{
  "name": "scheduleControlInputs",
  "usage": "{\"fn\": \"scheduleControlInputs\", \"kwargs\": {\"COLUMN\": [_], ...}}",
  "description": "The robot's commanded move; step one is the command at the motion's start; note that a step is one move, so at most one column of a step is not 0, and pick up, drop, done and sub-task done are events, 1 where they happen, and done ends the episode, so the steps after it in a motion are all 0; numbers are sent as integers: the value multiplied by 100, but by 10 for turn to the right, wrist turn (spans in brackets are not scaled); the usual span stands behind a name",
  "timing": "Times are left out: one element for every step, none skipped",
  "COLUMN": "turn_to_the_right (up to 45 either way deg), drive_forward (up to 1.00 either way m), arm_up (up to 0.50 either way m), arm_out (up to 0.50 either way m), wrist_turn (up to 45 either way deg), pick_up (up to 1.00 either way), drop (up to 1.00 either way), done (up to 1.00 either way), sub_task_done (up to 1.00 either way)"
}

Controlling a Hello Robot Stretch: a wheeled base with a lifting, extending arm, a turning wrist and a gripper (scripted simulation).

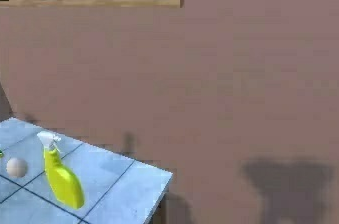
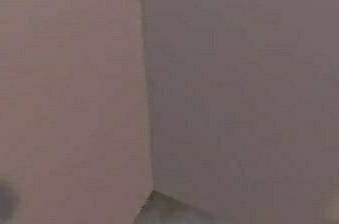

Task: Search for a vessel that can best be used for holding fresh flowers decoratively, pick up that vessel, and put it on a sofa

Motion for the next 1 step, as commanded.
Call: {"fn": "scheduleControlInputs", "kwargs": {"turn_to_the_right": [-450], "drive_forward": [0], "arm_up": [0], "arm_out": [0], "wrist_turn": [0], "pick_up": [0], "drop": [0], "done": [0], "sub_task_done": [0]}}
